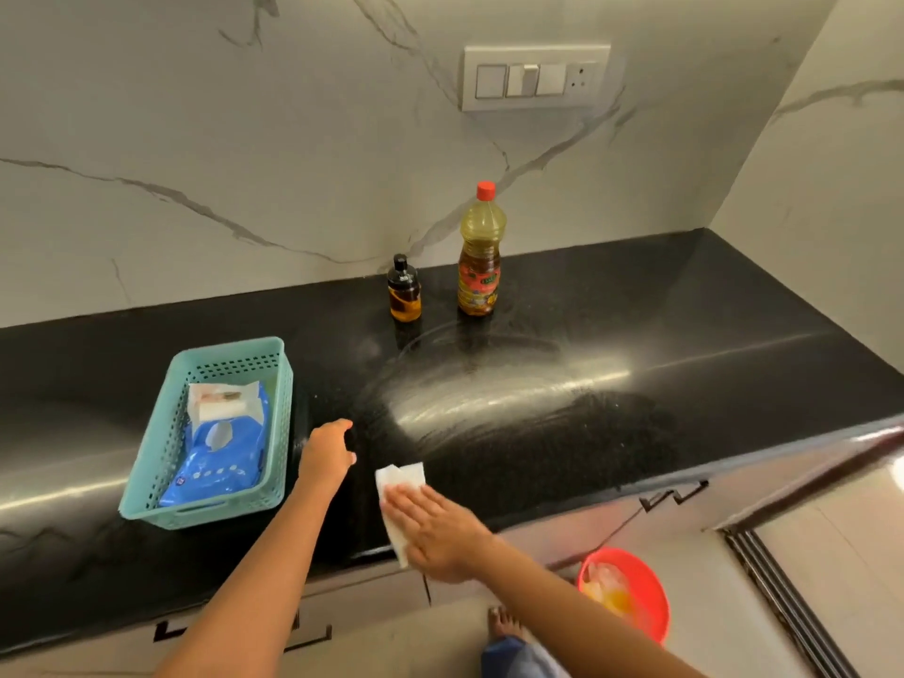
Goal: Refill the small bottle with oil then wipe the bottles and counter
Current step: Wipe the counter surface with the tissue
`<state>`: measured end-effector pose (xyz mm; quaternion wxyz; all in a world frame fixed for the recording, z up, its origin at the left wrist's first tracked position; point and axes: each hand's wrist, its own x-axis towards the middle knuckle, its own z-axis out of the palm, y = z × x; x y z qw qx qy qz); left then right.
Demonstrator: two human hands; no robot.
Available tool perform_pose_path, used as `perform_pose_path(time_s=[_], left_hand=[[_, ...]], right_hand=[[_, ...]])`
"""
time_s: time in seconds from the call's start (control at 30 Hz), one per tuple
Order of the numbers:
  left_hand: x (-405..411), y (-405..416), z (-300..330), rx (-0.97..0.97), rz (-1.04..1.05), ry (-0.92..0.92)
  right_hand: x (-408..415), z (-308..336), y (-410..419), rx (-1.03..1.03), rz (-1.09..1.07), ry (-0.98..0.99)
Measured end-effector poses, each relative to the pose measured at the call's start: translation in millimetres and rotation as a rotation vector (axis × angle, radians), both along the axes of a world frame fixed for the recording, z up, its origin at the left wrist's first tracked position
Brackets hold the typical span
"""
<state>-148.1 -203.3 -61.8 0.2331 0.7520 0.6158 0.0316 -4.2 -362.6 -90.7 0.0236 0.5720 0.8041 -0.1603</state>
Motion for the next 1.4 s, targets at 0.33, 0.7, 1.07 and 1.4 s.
perform_pose_path(time_s=[0.33,0.7,1.07,1.4], left_hand=[[0,0,-6,-0.069,-0.083,0.026],[30,-17,2,-0.090,-0.054,-0.018],[23,-23,-7,-0.032,0.034,-0.145],[27,-22,-6,-0.064,0.089,-0.157]], right_hand=[[200,7,-50,-0.162,-0.873,-0.094],[109,-2,-9,-0.013,-0.338,0.165],[94,9,73,0.000,-0.627,0.085],[155,9,137,0.032,-0.778,0.281]])
